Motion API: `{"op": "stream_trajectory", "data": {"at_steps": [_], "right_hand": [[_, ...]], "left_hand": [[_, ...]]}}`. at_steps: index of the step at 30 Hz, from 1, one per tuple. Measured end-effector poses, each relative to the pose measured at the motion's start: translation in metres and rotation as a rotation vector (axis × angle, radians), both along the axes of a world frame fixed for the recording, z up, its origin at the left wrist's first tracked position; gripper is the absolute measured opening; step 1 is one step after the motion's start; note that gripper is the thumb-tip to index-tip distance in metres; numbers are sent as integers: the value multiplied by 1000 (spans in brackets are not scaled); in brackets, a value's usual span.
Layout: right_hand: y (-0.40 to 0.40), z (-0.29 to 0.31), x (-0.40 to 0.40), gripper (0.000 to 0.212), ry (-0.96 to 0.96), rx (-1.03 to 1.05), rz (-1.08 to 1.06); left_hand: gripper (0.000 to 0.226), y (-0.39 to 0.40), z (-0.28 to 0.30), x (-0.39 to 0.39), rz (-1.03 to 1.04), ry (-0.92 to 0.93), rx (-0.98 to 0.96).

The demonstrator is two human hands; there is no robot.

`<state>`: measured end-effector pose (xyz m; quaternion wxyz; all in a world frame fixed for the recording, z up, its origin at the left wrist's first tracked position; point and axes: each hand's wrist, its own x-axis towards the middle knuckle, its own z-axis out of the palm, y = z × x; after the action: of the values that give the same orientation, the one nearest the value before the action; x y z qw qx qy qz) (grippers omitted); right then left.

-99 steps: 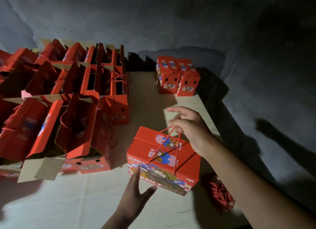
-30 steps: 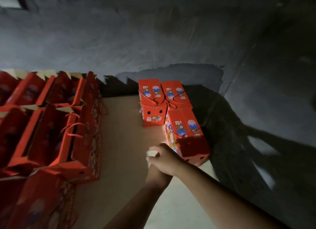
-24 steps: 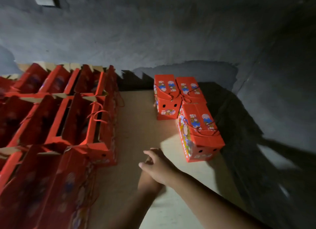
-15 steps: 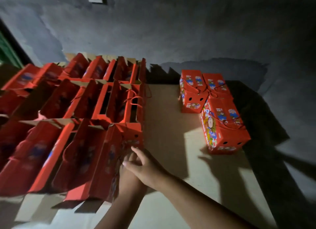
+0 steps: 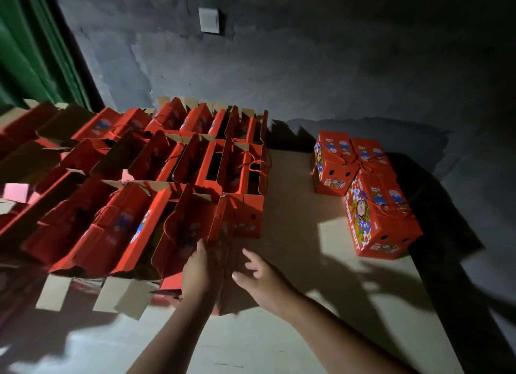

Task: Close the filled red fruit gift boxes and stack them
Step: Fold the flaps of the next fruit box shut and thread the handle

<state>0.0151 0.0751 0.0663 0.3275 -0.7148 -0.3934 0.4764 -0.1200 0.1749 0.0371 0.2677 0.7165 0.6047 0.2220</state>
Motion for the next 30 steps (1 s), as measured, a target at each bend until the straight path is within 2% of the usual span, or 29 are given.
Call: {"op": "stream_trajectory", "data": {"at_steps": [1,6,11,17,22,26,29,30], "right_hand": [[-4,-1,-1,97,-4,-4,-6],[-24,-4,-8,90,-14,-42,-58],[-45,1,-15,65,2,-34,-121],[-77,4,-14,55,98,-30,-385],[-116,6,7,63,86,-2,-638],[-157,7,27,67,119,40,-780],[-192,6,35,65,73,5,-824],[-203,4,36,61,67,-18,-823]], "left_hand": [[13,-1,-1,-1,-11,14,28],[4,-8,4,1,-82,62,-11],[3,-36,5,-6,-191,128,-7],[17,-85,-4,-15,-403,148,48],[35,-140,-19,-26,-563,212,72],[26,-182,-21,-49,-757,216,71],[54,-202,-18,-74,-872,246,120],[55,-206,-17,-83,-884,255,145]]}}
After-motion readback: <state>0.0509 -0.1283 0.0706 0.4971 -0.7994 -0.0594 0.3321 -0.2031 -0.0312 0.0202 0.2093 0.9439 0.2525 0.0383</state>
